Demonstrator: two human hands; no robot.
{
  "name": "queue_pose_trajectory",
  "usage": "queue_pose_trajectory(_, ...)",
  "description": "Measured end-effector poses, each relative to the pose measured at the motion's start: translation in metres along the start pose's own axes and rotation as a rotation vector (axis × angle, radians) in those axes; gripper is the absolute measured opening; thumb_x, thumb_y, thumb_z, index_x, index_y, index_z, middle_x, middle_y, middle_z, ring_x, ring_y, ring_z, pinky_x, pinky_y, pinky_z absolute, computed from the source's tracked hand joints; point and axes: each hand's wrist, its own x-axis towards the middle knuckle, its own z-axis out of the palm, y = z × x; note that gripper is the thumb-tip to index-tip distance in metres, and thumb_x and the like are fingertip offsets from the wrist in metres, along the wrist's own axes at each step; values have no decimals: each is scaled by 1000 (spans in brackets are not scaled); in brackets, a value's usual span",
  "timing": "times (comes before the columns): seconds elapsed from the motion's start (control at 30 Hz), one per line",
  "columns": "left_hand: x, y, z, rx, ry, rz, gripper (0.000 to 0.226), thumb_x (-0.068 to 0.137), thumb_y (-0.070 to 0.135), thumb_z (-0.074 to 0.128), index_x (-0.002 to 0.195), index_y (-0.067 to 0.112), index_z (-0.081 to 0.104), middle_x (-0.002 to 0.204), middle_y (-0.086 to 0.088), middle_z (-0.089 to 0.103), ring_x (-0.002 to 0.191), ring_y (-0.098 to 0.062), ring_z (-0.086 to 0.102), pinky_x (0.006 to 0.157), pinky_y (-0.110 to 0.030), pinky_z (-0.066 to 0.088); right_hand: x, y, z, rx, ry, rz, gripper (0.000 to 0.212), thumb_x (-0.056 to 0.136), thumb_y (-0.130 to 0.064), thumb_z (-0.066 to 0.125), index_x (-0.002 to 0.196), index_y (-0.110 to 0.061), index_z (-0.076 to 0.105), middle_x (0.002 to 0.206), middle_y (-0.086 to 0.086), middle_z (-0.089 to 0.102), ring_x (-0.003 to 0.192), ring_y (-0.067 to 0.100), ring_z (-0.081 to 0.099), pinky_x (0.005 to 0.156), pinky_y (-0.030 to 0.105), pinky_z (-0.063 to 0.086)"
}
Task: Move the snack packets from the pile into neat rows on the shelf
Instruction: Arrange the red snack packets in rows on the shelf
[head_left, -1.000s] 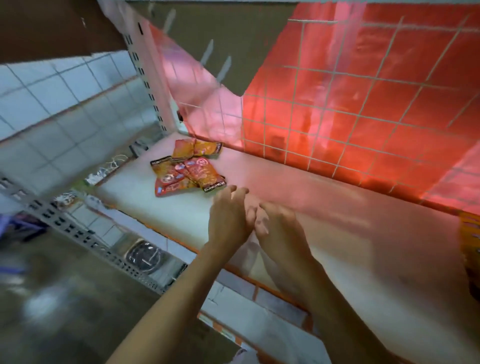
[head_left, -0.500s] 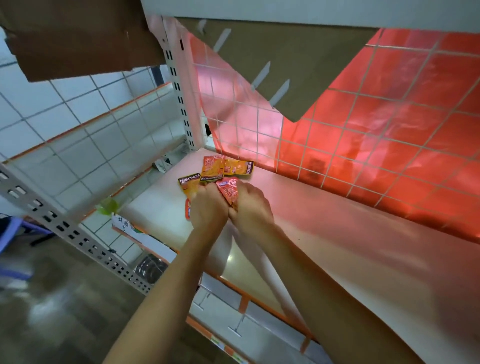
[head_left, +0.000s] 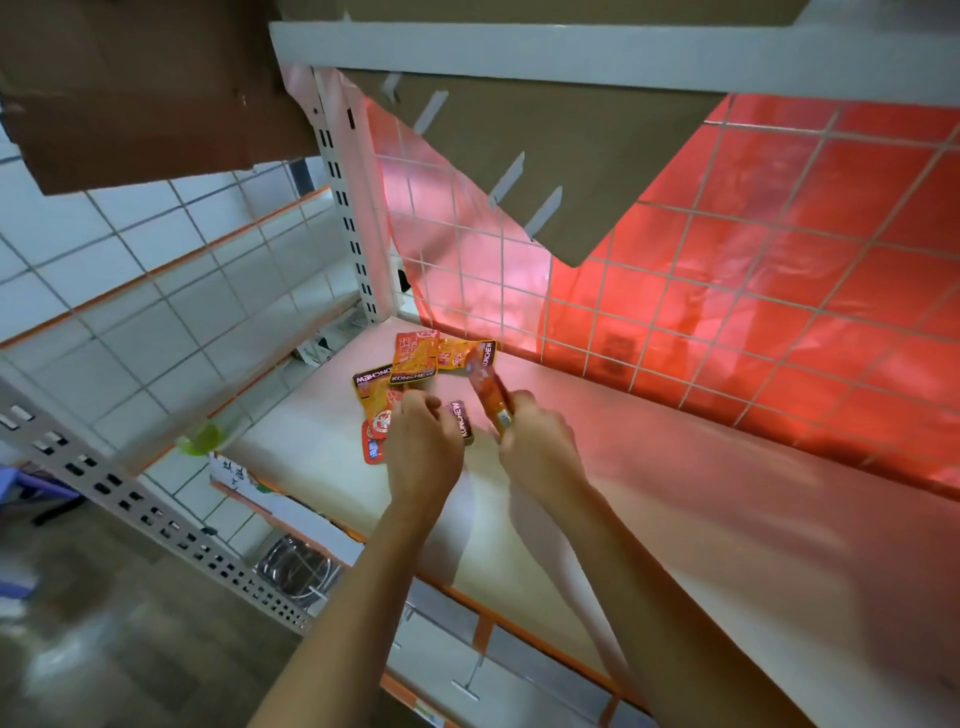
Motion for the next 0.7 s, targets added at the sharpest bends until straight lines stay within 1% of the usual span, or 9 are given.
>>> queue_pose_trajectory(0.07,-6,8,7,-62,-84,-37,24,95,23,56,104,2,61,98,-11,68,89,-27,64,75,-31,48,-12,12,-11,372,63,122,22,86,-5,47,102,-16,58,85,5,65,77,25,63,60,22,44)
queue_pose_trajectory(0.13,-14,19,15,-139,-209,-60,35,95,33,55,110,3,63,101,-8,71,91,-22,66,83,-34,53,-27,23,-20,777,54,248,26,86,5,47,95,-14,62,69,1,67,59,17,67,46,19,46)
queue_pose_trajectory(0.2,-23,33,24,-233,-328,-80,36,95,38,55,110,7,66,101,-5,72,91,-19,67,86,-39,54,-38,36,-28,973,44,306,27,86,8,50,95,-12,63,74,11,69,54,19,67,44,25,49)
queue_pose_trajectory(0.37,-54,72,49,-401,-424,-66,17,86,26,68,99,14,65,92,-4,70,87,-23,68,84,-42,55,-61,84,-52,1014,191,332,26,79,9,60,98,-8,63,87,20,68,70,30,66,58,35,53)
queue_pose_trajectory(0.43,-68,89,62,-475,-483,-112,17,84,27,69,95,17,62,91,-8,71,85,-26,69,83,-46,55,-75,102,-69,1043,279,352,32,68,5,66,95,-10,60,81,15,66,65,27,64,54,32,52)
queue_pose_trajectory(0.5,-86,109,76,-550,-545,-153,14,86,22,66,97,15,60,94,-13,71,84,-29,69,81,-47,56,-93,123,-90,1033,357,352,39,58,-2,62,96,-11,60,78,11,63,60,18,61,48,26,49)
queue_pose_trajectory(0.57,-108,132,87,-623,-603,-163,10,90,13,62,99,12,58,96,-17,70,80,-29,68,76,-42,57,-115,146,-114,973,426,347,31,65,3,61,93,-10,62,73,6,62,53,10,56,42,18,42)
queue_pose_trajectory(0.6,-121,144,91,-652,-635,-165,9,91,11,60,100,11,57,95,-17,69,77,-27,67,72,-38,57,-127,159,-125,958,464,343,28,67,5,60,88,-13,63,70,3,62,53,11,54,42,17,40)
queue_pose_trajectory(0.7,-162,180,101,-758,-769,-211,9,94,5,54,101,11,55,87,-10,67,69,-22,65,63,-33,55,-163,200,-156,924,587,305,24,58,-4,63,74,-21,69,63,-5,63,57,8,53,51,21,40)
